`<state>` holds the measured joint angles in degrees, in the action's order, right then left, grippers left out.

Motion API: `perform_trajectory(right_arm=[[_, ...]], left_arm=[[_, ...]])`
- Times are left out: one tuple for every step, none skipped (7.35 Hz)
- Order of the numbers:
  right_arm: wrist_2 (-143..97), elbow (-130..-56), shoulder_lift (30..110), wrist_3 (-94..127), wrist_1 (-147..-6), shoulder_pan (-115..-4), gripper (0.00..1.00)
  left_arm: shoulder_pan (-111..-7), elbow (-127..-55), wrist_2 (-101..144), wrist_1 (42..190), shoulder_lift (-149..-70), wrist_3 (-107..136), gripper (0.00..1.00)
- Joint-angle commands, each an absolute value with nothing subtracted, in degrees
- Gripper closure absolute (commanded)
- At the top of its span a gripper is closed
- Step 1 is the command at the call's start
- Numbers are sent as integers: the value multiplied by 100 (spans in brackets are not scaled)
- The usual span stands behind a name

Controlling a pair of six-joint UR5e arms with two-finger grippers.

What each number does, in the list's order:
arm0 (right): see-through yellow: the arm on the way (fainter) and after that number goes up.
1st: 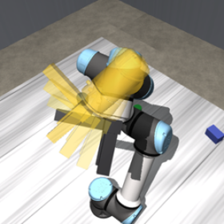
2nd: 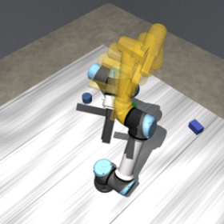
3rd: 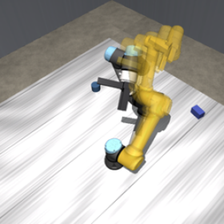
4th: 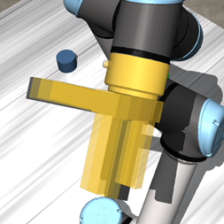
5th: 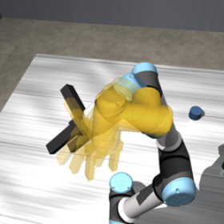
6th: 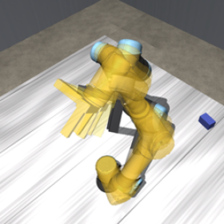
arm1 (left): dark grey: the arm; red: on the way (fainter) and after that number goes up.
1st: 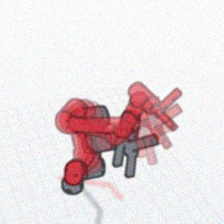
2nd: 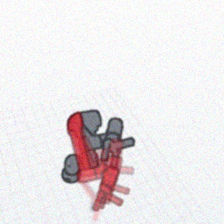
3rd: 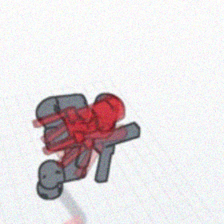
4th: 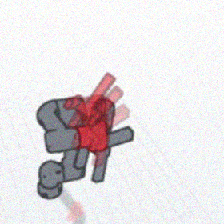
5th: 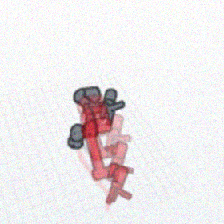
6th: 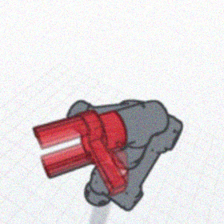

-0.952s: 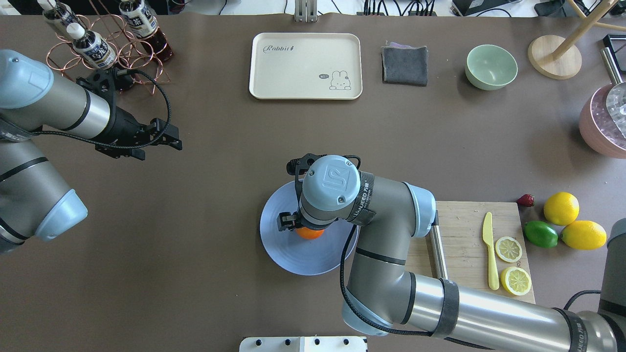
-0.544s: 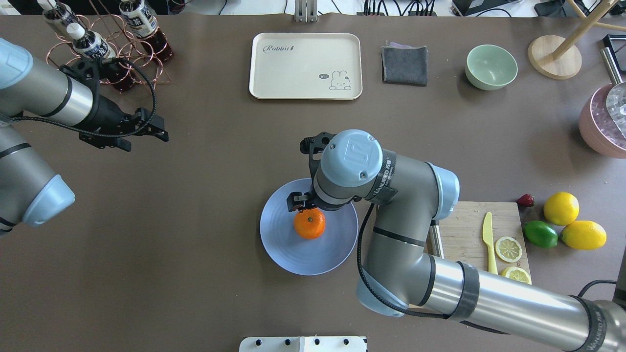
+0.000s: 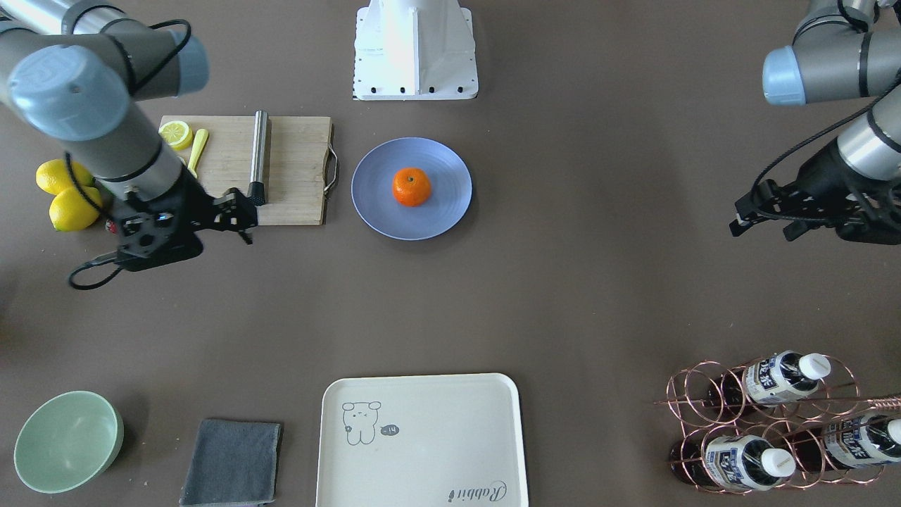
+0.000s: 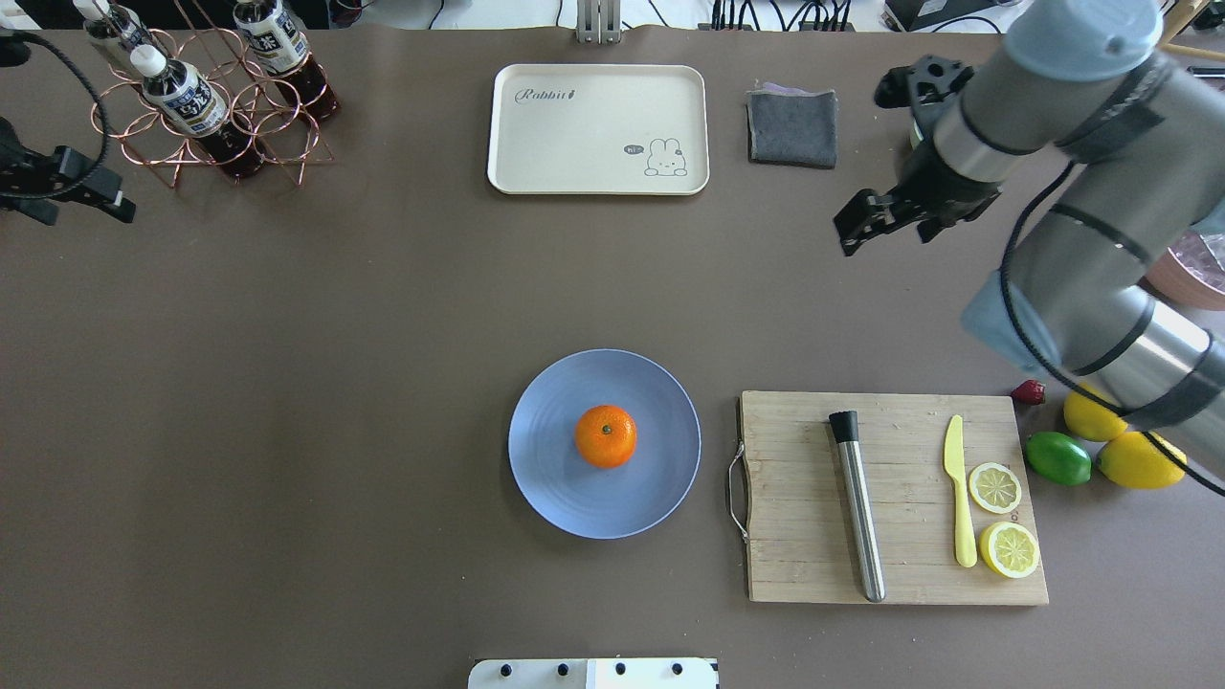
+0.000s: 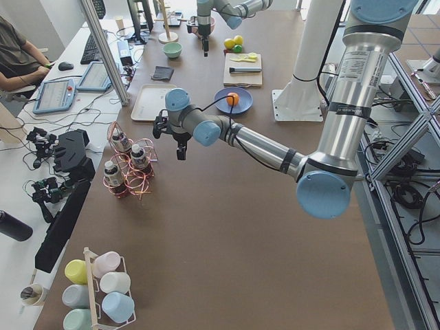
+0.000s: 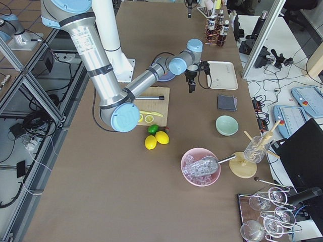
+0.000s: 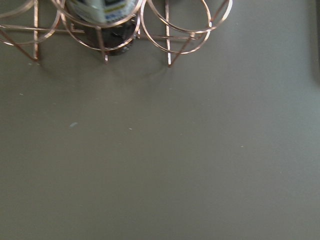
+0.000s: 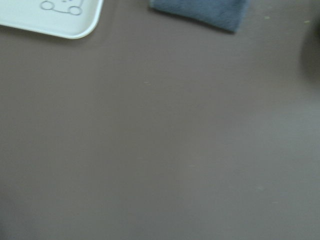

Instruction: Pick orange to plate

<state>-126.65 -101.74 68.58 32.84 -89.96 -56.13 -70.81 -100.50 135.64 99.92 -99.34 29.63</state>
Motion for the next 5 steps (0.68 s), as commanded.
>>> perform_trajectory(right_arm=[[-13042,-10082,7959,1587,-9009,-6746,0],[-13052,-9890,8320,1121,-9000,-7020,0],[-13043,-9809,8619,551,-9009,-7336,0],[-13078,-9591,8796,23,-8983,-7756,0],[-13235,-9545,8885,-122,-9000,-7883,0]], left_arm=[[-8283,-9688,13658,8935,-9616,363,3],[-8740,-9372,13658,8704,-9624,-388,3],[-8936,-9108,13719,8623,-9633,-639,3],[-8956,-8914,13946,8648,-9607,-650,3],[-8973,-8903,13983,8683,-9572,-685,3]])
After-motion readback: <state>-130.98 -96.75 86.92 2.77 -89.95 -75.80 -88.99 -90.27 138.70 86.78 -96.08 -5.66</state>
